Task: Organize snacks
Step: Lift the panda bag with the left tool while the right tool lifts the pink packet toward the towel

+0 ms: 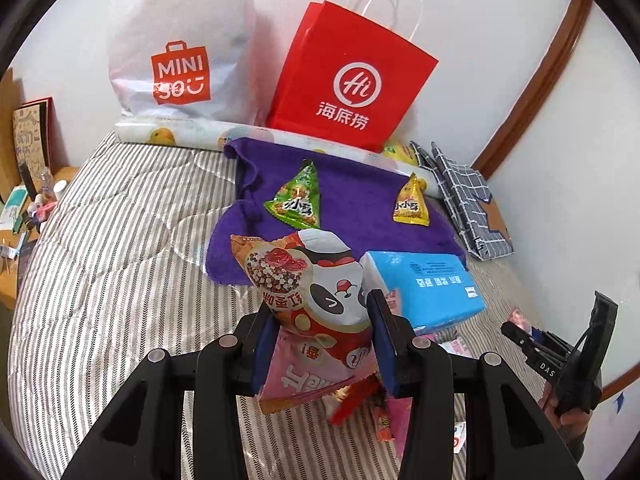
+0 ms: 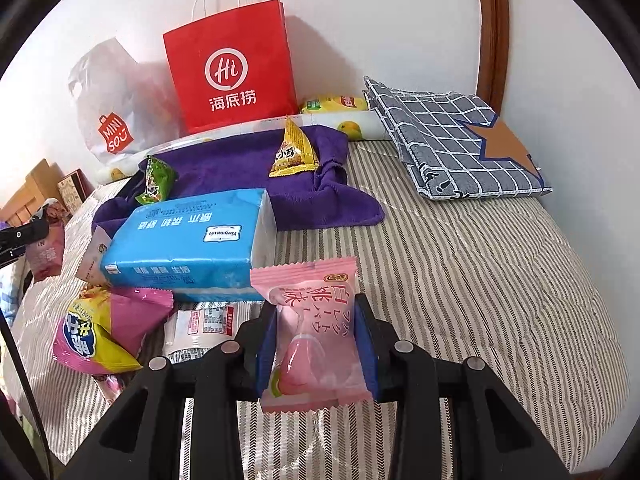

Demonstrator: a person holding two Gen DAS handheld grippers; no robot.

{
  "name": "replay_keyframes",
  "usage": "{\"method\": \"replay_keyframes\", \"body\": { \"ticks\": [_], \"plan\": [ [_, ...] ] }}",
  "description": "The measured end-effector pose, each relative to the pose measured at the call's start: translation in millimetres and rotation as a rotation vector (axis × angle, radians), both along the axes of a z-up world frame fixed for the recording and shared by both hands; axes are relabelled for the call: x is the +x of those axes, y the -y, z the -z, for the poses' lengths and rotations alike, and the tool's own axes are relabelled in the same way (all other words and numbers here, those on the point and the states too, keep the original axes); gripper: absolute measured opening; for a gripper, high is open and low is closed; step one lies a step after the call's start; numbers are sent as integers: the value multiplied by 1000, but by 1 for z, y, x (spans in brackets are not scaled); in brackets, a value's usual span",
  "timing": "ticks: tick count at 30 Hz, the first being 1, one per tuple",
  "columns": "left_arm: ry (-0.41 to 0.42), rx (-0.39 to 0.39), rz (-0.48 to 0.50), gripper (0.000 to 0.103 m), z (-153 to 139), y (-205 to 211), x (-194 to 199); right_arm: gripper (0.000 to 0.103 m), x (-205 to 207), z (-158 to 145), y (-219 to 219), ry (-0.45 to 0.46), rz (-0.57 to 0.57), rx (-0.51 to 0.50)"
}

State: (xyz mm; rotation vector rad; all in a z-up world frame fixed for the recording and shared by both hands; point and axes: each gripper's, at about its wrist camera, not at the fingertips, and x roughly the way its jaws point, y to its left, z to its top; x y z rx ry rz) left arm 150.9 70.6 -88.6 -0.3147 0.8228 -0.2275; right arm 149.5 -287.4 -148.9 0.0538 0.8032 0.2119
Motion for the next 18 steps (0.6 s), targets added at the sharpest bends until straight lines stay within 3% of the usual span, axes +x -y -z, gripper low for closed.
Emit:
{"method": "replay_keyframes", "body": {
  "ticks": [18],
  "plan": [
    [30,7,51,43,-10,20,0,34,8,-18,-5,36,13,24]
  ]
}}
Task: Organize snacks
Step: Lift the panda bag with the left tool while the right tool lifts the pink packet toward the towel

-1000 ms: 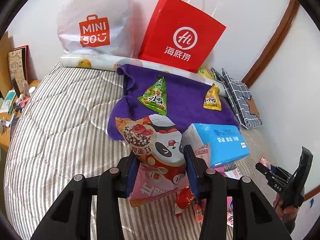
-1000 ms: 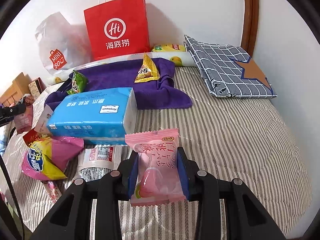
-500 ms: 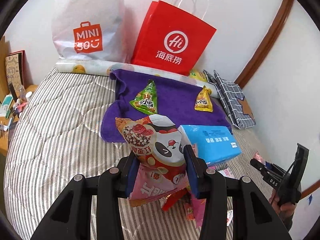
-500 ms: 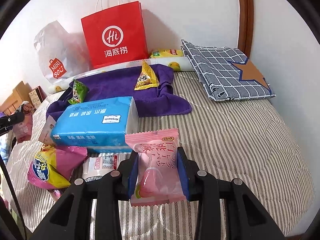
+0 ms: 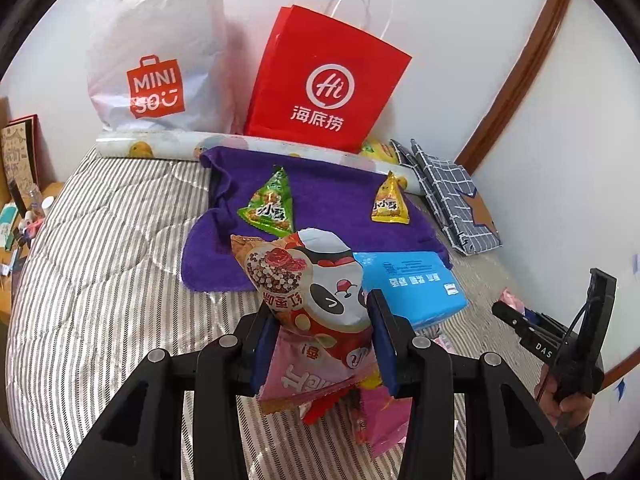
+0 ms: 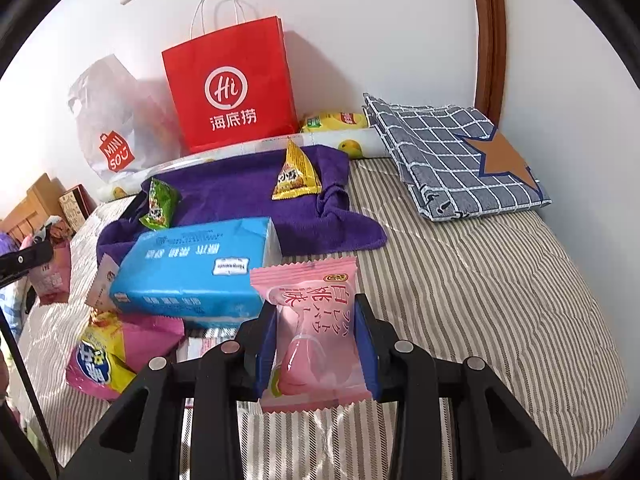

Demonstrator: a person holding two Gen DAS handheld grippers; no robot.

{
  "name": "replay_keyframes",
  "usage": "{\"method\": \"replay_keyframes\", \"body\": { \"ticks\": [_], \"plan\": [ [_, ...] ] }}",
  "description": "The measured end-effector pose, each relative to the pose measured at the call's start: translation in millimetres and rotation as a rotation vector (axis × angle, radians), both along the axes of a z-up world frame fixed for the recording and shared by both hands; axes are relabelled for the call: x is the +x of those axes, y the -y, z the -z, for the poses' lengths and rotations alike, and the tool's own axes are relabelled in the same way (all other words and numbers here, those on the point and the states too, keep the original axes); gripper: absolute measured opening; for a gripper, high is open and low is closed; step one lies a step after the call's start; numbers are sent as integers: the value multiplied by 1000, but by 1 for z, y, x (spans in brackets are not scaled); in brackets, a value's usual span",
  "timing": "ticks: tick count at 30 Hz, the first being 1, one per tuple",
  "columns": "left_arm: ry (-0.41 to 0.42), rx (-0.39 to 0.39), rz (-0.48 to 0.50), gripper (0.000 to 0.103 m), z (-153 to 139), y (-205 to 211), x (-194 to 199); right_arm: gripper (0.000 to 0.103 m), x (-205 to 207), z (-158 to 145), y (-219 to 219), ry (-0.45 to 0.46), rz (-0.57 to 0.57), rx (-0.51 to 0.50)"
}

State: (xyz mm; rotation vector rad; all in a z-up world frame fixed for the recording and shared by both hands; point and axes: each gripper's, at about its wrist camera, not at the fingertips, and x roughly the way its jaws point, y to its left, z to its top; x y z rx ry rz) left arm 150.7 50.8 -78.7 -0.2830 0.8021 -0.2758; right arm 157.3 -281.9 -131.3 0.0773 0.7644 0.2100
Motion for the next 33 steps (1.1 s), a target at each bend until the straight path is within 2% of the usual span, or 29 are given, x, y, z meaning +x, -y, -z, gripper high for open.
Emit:
{"method": "replay_keyframes", "body": {
  "ticks": [13,26,33],
  "plan": [
    [33,10,35,43,-14,14,8,34,19,-21,-22,59,-31,-3],
    [49,25,48,43,-28,28,32,34,52,-30,-22,64,-28,41],
    [79,85,34,43,-41,40,53,34,78,-38,-19,64,-29,52]
  ]
}}
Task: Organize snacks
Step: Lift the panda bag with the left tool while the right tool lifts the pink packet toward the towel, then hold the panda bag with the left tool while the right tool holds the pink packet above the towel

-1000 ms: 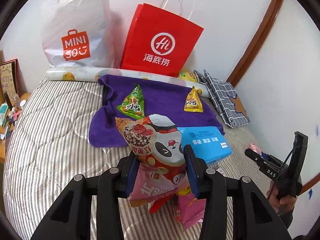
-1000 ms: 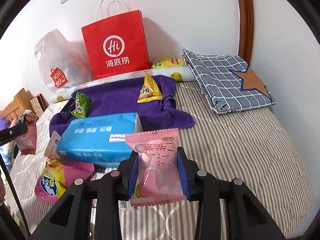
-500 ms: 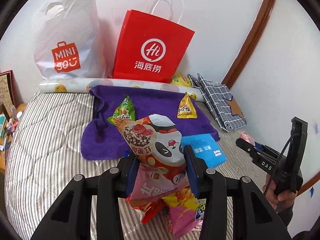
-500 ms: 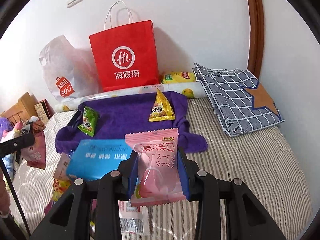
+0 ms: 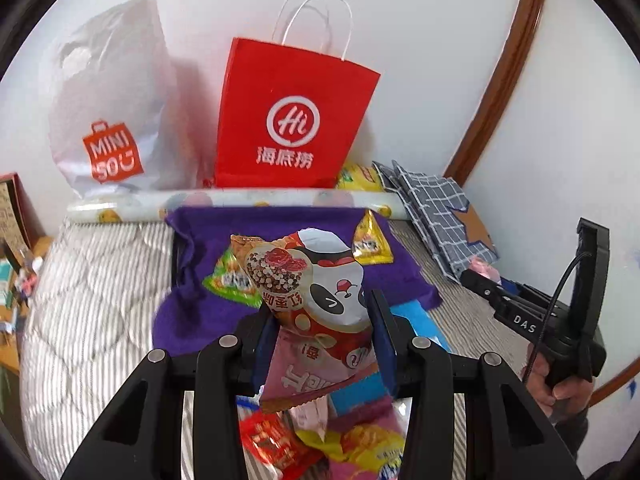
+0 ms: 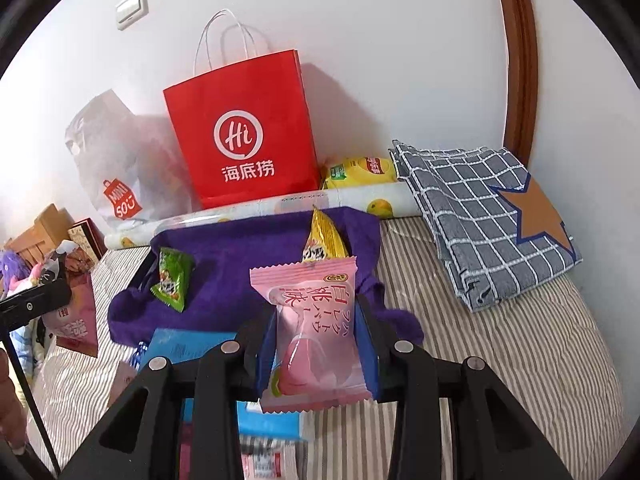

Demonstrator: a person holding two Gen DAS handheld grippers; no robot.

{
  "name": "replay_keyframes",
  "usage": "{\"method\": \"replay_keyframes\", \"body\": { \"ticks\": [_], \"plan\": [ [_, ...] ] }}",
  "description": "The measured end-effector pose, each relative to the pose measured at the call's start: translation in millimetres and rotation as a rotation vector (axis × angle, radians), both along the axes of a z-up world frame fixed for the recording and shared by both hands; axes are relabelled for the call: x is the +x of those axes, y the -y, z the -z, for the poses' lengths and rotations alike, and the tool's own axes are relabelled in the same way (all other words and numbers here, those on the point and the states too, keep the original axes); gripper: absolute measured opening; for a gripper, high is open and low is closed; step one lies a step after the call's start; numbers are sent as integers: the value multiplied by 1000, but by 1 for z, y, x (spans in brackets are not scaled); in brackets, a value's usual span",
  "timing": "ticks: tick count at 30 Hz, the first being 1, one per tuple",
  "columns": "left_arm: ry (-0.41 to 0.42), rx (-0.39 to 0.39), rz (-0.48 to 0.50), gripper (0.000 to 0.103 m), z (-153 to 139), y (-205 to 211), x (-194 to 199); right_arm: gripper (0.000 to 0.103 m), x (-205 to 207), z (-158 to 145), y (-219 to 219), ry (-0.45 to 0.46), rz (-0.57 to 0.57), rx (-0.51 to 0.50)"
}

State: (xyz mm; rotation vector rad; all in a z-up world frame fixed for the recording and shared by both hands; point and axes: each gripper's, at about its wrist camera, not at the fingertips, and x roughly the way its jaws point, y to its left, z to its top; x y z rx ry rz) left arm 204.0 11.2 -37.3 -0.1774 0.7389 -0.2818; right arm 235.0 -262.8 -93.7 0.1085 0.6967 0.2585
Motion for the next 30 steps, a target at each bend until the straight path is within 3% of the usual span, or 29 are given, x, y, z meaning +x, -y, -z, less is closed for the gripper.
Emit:
{"method": "replay_keyframes", "body": {
  "ticks": [15,19,23,26,30],
  "plan": [
    [16,29,-46,43,4,2,71,34,63,-12,-10,44,-1,-62],
    [11,77,-99,43,20,-5,81,34,78,3,-15,60,-12,-55],
    [-34,70,-122,43,40,-17,87,34,88,28,-20,1,-21,-79],
    [-54,66,-142,43,48,-24,88,34,86,35,-22,-5,-20,-125],
    [-61,66,-161,43,54,-28,86,34,82,35,-15,16,-6,-111]
  ]
}}
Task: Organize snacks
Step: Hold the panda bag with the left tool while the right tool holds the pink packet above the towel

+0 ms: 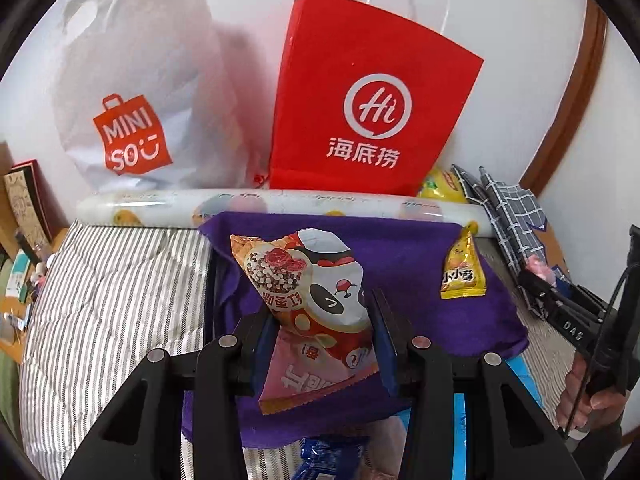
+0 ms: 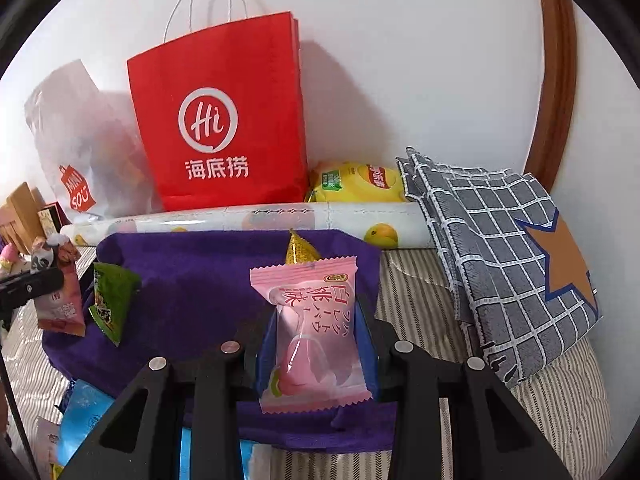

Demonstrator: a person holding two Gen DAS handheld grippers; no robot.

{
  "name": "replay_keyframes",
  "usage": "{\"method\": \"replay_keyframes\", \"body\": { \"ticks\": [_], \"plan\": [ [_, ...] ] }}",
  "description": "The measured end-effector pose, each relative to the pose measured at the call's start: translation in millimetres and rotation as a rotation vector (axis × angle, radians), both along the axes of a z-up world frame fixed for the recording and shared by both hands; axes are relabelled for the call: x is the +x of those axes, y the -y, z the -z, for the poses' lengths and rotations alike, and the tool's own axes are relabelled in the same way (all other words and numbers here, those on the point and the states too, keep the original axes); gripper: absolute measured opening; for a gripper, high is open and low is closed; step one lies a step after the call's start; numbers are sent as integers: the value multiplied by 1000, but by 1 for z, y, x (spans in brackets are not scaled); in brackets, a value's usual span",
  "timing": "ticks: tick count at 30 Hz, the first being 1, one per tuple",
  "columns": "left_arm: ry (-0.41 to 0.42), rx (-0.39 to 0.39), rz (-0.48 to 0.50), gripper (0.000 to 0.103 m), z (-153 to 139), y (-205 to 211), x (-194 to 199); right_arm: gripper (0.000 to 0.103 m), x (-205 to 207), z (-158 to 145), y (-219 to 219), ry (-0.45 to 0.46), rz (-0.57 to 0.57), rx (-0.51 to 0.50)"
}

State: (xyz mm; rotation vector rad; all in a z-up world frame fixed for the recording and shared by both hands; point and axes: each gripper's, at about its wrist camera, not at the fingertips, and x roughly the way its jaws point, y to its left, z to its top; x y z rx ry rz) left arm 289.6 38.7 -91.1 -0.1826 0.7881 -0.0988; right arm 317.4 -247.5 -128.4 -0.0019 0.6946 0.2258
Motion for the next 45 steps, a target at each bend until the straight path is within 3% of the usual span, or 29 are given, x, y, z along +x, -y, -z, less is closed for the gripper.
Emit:
{"method": "replay_keyframes", "body": {
  "ticks": [16,22,45],
  "plan": [
    [-17,-11,-34,43,10,-2,3,34,0,7,5,12,19,20],
    [-42,-51,-18,43,14,-3,4,34,3,10,4,0,29,12],
    [-57,-29,2,43,20,4,4,34,7,15,0,-17,15,3]
  ]
}}
